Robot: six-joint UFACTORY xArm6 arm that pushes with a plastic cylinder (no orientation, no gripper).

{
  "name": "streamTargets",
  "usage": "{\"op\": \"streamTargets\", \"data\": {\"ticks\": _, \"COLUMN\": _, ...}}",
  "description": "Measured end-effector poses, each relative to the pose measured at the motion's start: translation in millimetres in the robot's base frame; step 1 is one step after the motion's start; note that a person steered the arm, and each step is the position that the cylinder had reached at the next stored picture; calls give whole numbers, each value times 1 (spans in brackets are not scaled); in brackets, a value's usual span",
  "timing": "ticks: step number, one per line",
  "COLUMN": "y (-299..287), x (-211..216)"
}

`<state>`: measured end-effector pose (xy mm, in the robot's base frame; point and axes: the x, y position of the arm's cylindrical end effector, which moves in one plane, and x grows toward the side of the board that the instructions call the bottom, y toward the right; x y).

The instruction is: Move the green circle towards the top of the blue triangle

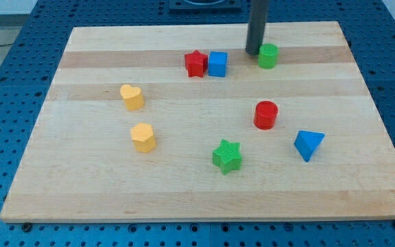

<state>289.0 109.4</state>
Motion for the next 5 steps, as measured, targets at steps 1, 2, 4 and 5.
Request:
{"op": "streamTargets", "data": {"ticks": 1, "y": 24, "x": 13}}
{"op": "streamTargets", "data": {"ticks": 2, "y": 50, "x": 17}}
{"op": "streamTargets", "data": {"ticks": 4, "y": 62, "x": 56}}
{"op": "streamTargets", "data": {"ticks": 5, "y": 62, "x": 86}}
